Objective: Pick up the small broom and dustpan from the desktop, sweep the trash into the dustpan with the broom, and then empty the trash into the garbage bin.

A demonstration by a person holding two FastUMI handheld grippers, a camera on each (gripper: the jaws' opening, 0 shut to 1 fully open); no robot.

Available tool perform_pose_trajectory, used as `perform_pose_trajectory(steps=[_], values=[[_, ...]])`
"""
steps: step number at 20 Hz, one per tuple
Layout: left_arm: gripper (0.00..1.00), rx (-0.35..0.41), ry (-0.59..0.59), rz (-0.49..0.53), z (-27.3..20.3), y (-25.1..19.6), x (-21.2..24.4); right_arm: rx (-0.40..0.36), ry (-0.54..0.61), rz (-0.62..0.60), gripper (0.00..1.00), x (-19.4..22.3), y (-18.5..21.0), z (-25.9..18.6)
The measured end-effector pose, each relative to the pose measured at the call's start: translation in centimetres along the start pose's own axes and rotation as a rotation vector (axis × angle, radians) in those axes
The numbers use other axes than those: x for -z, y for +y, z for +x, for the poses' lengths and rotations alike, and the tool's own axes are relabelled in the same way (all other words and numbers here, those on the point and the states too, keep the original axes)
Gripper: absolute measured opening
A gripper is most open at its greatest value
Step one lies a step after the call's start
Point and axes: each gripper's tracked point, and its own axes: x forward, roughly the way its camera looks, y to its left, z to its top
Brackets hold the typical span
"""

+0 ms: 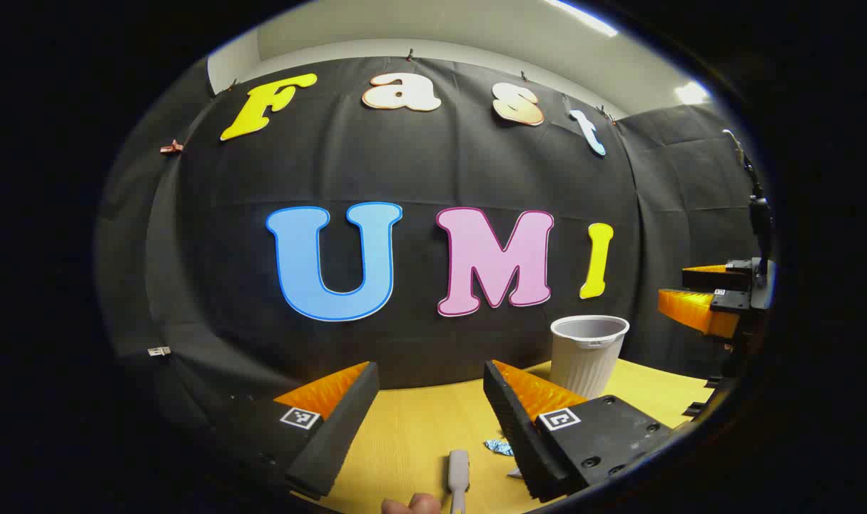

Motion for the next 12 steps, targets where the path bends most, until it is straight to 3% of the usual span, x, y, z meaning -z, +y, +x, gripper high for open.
perform_pose_trajectory(steps=[5,6,7,12], values=[[0.95,0.009,0.001,0.01,-0.1,-0.2,0.1,-0.006,0.029,0.011,0.97,0.8,0.0,0.0],[0.95,0.011,0.003,0.011,0.0,-0.2,0.3,-0.017,0.045,0.007,0.93,1.4,0.2,-0.1],[0.95,0.01,0.004,0.012,0.0,-0.1,0.2,-0.027,0.061,0.001,0.97,2.0,0.3,-0.4],[0.94,-0.004,0.01,0.004,-0.3,0.5,1.0,-0.054,0.084,0.013,0.98,2.7,0.5,-1.2]])
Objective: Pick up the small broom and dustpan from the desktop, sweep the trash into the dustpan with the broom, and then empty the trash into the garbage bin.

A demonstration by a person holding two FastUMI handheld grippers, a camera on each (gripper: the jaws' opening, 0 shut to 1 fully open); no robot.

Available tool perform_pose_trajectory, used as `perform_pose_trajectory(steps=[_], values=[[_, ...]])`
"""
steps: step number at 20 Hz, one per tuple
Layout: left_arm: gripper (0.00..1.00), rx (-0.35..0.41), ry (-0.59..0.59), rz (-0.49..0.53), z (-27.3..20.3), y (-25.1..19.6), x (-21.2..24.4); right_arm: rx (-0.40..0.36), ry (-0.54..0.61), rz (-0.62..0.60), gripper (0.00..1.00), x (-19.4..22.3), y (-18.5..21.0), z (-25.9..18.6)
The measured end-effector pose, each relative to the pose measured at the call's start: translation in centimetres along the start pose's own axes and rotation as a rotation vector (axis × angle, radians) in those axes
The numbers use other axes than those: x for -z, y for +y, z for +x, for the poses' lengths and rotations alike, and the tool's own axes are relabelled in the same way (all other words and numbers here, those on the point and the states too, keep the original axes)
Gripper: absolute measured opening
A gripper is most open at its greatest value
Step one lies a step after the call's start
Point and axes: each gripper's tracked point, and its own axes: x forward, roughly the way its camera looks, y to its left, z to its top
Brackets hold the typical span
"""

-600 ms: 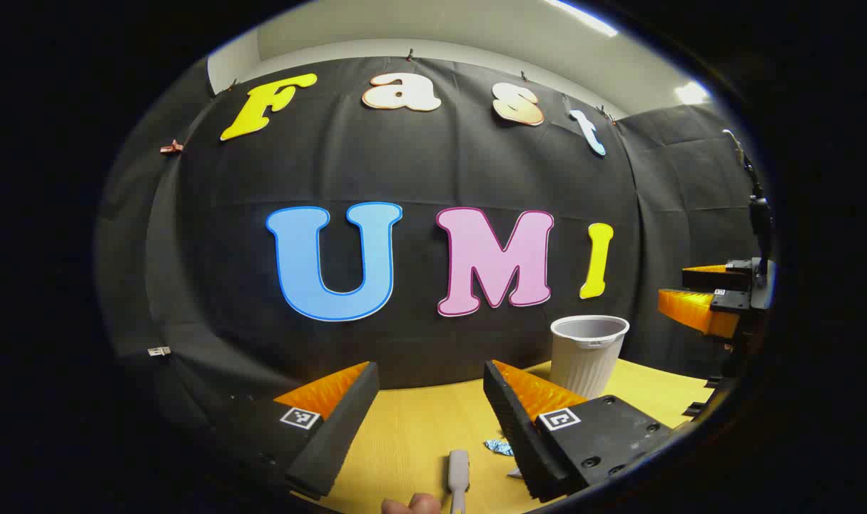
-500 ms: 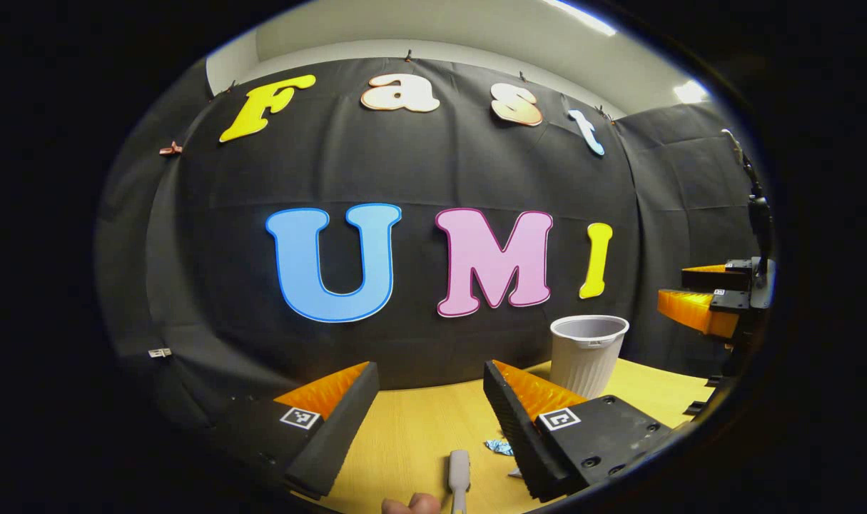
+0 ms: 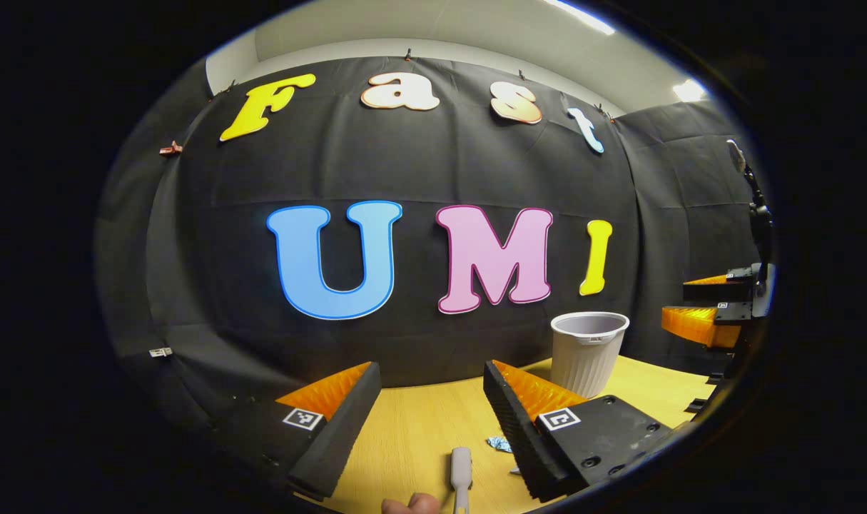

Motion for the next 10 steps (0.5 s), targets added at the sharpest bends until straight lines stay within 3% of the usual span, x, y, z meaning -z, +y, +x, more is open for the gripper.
perform_pose_trajectory(steps=[5,10], values=[[0.94,0.006,0.027,-0.002,0.0,-0.1,1.2,-0.037,0.063,0.0,0.98,1.9,0.4,-0.3],[0.94,0.014,0.084,0.0,-0.3,-0.5,3.7,-0.12,0.241,0.036,0.98,6.9,1.0,-1.4]])
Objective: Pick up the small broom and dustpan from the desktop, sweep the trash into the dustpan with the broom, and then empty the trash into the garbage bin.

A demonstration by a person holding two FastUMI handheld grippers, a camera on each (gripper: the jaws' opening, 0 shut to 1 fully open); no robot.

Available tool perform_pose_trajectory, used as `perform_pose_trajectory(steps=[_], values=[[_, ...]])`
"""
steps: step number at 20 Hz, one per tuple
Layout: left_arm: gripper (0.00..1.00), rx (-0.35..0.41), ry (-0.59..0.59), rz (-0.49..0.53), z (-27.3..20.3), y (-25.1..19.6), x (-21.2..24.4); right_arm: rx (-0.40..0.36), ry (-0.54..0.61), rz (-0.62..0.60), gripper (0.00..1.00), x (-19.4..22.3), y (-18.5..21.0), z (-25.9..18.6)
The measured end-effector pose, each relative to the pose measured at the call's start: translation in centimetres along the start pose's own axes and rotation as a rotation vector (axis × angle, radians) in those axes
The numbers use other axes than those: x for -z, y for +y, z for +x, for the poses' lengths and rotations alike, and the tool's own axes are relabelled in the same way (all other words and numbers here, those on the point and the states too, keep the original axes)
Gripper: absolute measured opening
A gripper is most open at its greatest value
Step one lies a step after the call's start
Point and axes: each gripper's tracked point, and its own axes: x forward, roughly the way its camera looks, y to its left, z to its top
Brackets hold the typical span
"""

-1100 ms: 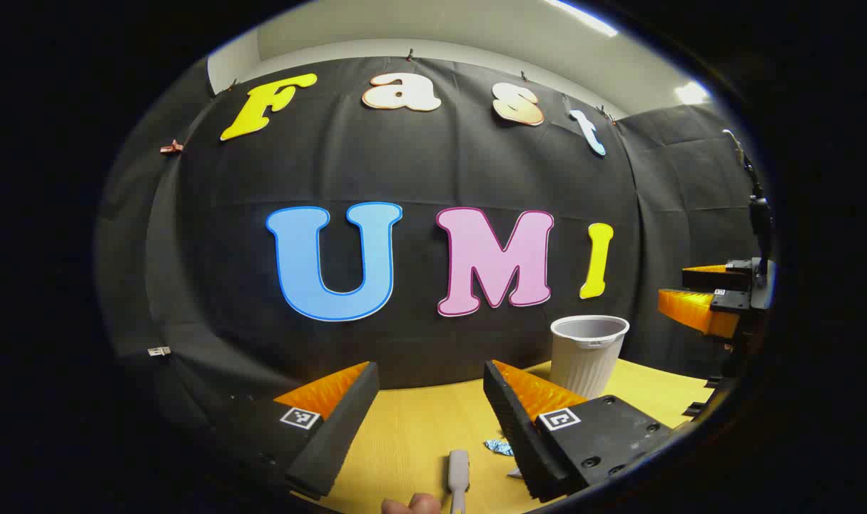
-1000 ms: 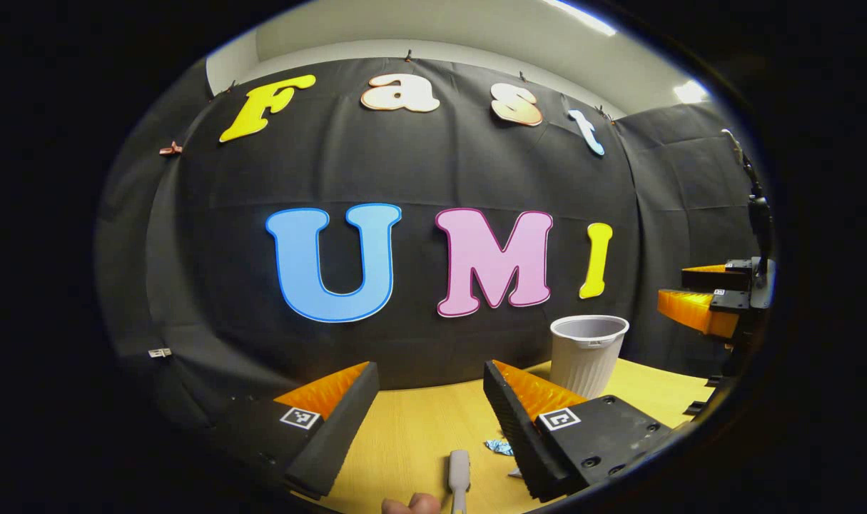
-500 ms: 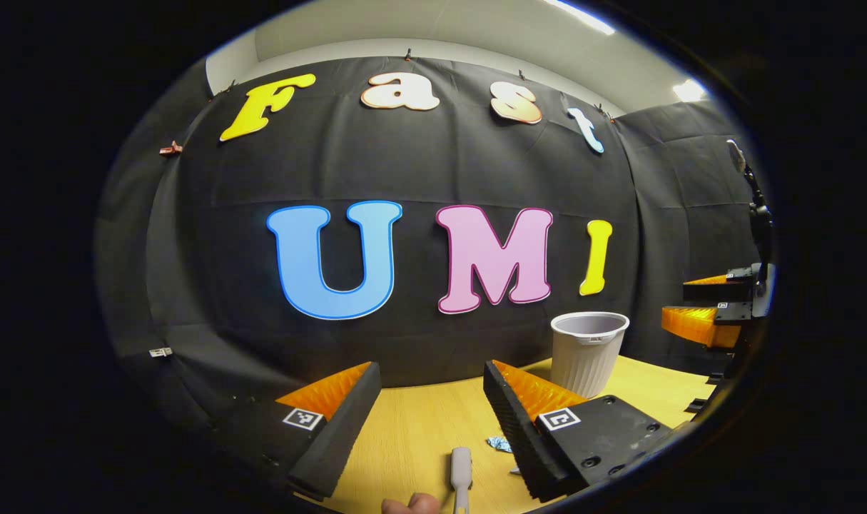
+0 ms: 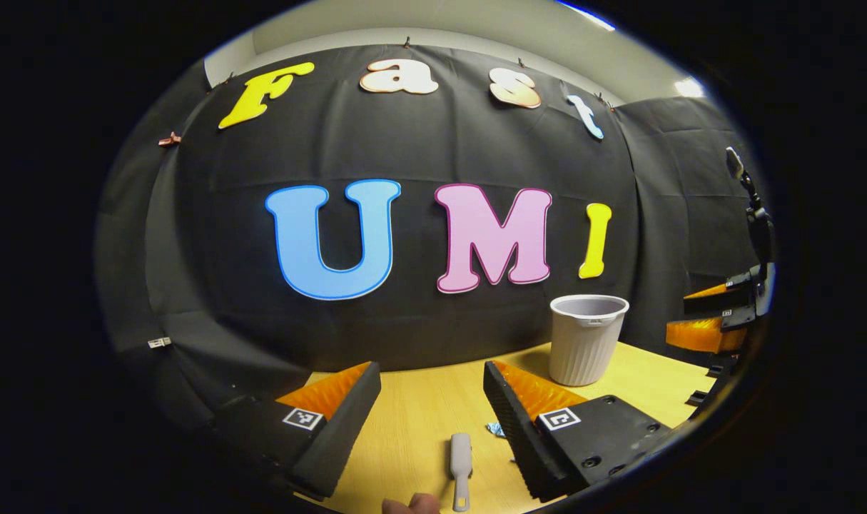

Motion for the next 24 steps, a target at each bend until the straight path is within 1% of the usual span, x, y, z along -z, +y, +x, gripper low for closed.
perform_pose_trajectory(steps=[4,7,10,13,19,21,23,24], values=[[0.94,-0.003,0.04,-0.008,-0.1,-0.3,1.6,-0.063,0.204,-0.014,0.98,5.8,-0.3,0.2],[0.94,-0.003,0.065,-0.015,0.0,-0.9,2.6,-0.114,0.364,-0.032,0.97,10.2,0.2,0.4],[0.94,-0.009,0.076,-0.027,0.0,-1.2,3.1,-0.156,0.485,-0.071,0.96,13.5,0.3,0.9],[0.94,-0.025,0.08,-0.032,0.1,-1.3,3.3,-0.189,0.592,-0.135,0.96,17.2,0.4,1.4],[0.94,-0.075,0.081,-0.015,-0.1,-0.4,3.3,-0.241,0.772,-0.197,0.96,24.3,0.6,3.1],[0.94,-0.097,0.082,-0.013,-0.2,0.2,3.2,-0.255,0.812,-0.205,0.96,26.1,0.8,3.8],[0.94,-0.115,0.091,-0.015,-0.4,0.4,3.6,-0.261,0.849,-0.188,0.94,27.7,1.0,4.5],[0.94,-0.122,0.095,-0.018,-0.5,0.6,3.7,-0.262,0.864,-0.174,0.91,28.4,1.2,4.8]])
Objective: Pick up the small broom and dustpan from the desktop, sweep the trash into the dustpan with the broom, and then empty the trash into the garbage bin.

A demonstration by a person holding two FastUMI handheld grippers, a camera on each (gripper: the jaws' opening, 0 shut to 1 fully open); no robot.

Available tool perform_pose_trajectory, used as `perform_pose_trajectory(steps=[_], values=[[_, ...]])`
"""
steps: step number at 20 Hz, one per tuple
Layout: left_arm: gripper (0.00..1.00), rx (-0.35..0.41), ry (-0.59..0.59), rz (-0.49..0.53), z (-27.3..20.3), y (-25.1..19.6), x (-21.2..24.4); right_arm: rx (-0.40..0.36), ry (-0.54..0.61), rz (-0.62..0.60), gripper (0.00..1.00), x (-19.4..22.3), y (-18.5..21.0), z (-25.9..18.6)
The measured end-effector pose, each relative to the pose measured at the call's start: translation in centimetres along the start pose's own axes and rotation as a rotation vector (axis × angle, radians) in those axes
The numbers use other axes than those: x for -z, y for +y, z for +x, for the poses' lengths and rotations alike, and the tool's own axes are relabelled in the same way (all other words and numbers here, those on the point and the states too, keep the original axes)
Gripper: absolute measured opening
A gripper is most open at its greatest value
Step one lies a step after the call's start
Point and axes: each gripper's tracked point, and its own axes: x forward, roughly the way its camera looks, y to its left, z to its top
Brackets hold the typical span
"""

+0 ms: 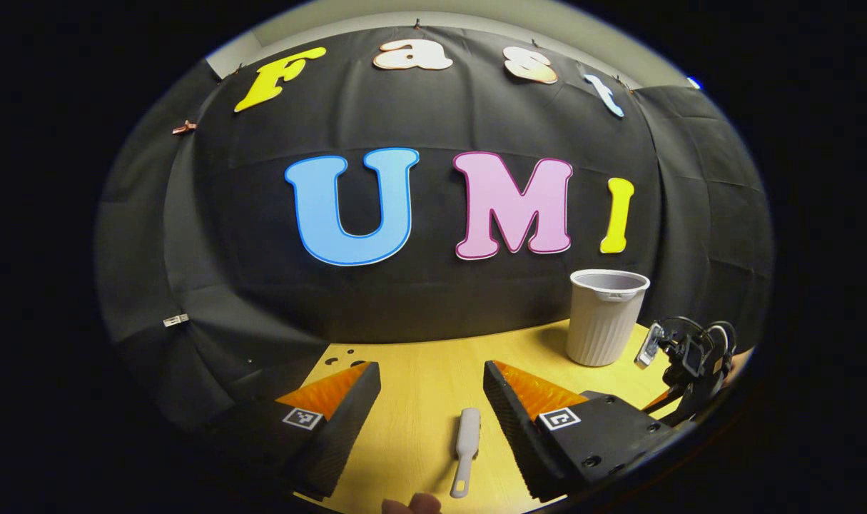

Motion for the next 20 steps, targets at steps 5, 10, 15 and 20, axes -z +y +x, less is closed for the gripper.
perform_pose_trajectory(steps=[5,10,15,20], values=[[0.94,-0.039,0.015,-0.001,-0.2,0.9,0.4,-0.028,0.048,0.02,0.92,0.2,0.6,2.8],[0.94,-0.07,0.022,0.004,-0.3,1.6,0.6,-0.057,0.083,0.018,0.92,0.1,1.3,4.1],[0.94,-0.079,0.033,-0.01,0.5,1.7,1.0,-0.057,0.1,0.032,0.86,-0.1,1.0,4.1],[0.94,-0.068,0.031,-0.025,1.5,1.4,1.4,-0.06,0.094,0.026,0.74,-0.9,0.9,4.2]])
